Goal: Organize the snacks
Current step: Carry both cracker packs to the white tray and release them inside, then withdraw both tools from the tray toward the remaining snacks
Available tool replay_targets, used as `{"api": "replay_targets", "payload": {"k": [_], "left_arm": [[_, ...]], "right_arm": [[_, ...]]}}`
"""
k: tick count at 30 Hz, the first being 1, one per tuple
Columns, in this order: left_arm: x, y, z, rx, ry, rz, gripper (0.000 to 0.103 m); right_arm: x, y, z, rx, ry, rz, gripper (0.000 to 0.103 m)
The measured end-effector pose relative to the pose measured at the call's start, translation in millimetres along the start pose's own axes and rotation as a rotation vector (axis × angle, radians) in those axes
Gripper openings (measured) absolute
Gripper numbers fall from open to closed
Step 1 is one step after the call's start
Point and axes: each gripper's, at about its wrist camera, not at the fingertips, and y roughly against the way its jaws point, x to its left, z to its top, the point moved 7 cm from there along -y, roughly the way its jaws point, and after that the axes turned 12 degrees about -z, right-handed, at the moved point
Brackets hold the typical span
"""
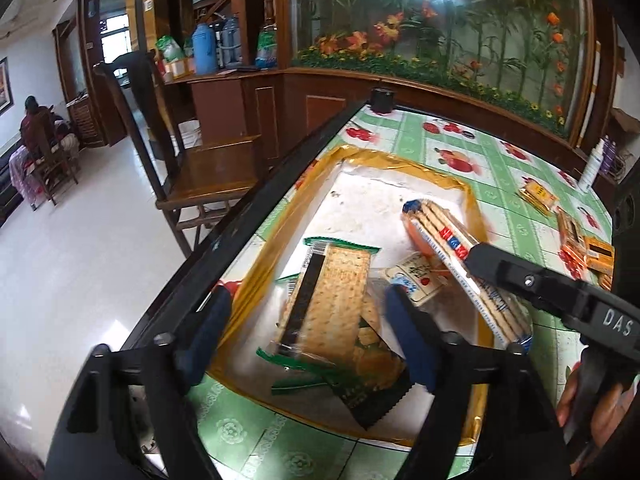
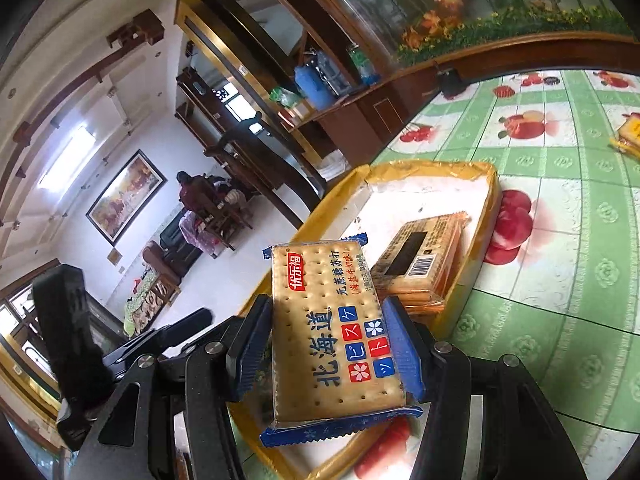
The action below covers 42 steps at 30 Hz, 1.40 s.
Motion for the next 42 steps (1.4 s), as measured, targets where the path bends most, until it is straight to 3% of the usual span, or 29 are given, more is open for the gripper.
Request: {"api": "replay_targets", "payload": {"k": [4, 7, 18, 42], "left_arm": [[4, 4, 1, -0.01, 0.015, 0.006, 0.084], [3, 7, 3, -0.021, 0.017, 0.009, 0.084], [-25, 16, 9, -0.044, -0.026, -0.018, 0.084], [-74, 30, 13, -0.06, -0.094, -0.053, 0.084]], "right_arm": [[4, -8, -3, 0.02, 0.0, 0.003, 0.06], [5, -5, -3, 0.015, -0.007, 0.002, 0.075], [-31, 56, 5, -0.091, -0.084, -0.023, 0.075], [-85, 130, 2, -0.189, -0.171, -0.092, 0.081]]}}
